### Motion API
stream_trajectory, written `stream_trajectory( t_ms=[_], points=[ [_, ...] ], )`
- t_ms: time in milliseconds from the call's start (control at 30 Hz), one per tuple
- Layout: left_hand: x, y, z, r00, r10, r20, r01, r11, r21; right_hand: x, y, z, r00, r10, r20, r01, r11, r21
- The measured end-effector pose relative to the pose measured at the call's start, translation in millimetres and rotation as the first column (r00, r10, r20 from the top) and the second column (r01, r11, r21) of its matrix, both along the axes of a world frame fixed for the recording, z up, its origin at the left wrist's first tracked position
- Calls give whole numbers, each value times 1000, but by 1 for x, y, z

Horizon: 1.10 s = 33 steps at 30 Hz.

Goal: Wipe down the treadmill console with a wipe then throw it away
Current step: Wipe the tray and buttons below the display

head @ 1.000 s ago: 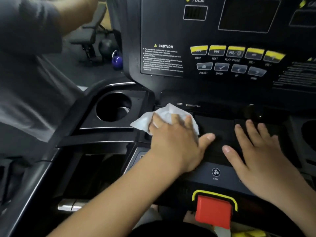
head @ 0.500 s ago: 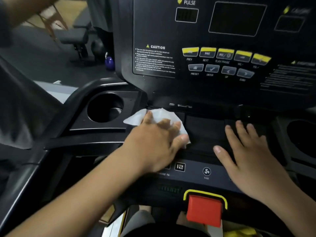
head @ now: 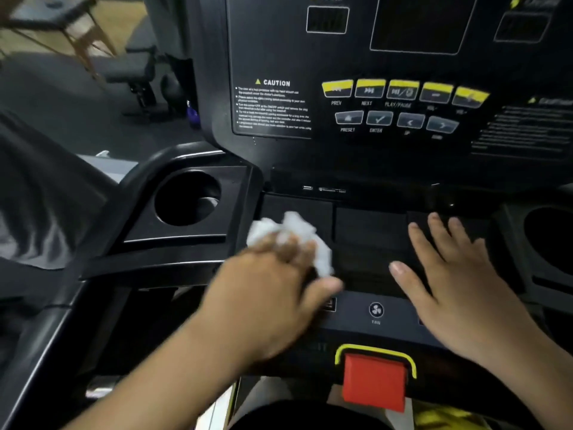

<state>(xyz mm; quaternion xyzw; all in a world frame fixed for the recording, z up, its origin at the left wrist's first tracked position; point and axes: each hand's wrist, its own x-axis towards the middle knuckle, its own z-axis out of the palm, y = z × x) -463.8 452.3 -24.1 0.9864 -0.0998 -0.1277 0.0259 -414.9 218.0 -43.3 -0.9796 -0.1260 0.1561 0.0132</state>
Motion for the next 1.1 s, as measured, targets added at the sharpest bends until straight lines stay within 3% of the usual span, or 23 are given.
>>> stream_trajectory(
  t_ms=[67,233,367,500,633,700,833,900,1033,1100],
  points=[
    [-2,4,3,999,36,10,-37,996,77,-1,1,0,1000,-4,10,4,1000,-8],
    [3,-34,4,996,-71,-57,64,991,-117,0,0,0,1000,-7,12,7,1000,15],
    [13,10,3,993,111,28,-113,991,75,0,0,-2,1000,-7,28,6,1000,29],
    [2,-43,-1,995,-82,-53,80,996,-42,1,-1,-3,1000,-8,23,8,1000,22],
    [23,16,-3,995,91,48,-99,970,222,0,0,-1,1000,-10,18,10,1000,9],
    [37,13,-1,989,144,39,-149,959,243,0,3,-3,999,-17,27,18,1000,-17],
    [34,-32,1,995,24,-96,-16,996,86,2,4,-2,998,-31,50,32,999,-10],
    [32,-13,0,998,1,-70,3,999,52,2,5,0,999,-31,43,30,1000,8],
    [38,-2,5,993,118,18,-119,978,170,1,7,3,999,-46,19,46,999,11],
    [30,-38,3,995,-54,80,39,983,179,-1,8,3,998,-59,39,58,998,17]
  ],
)
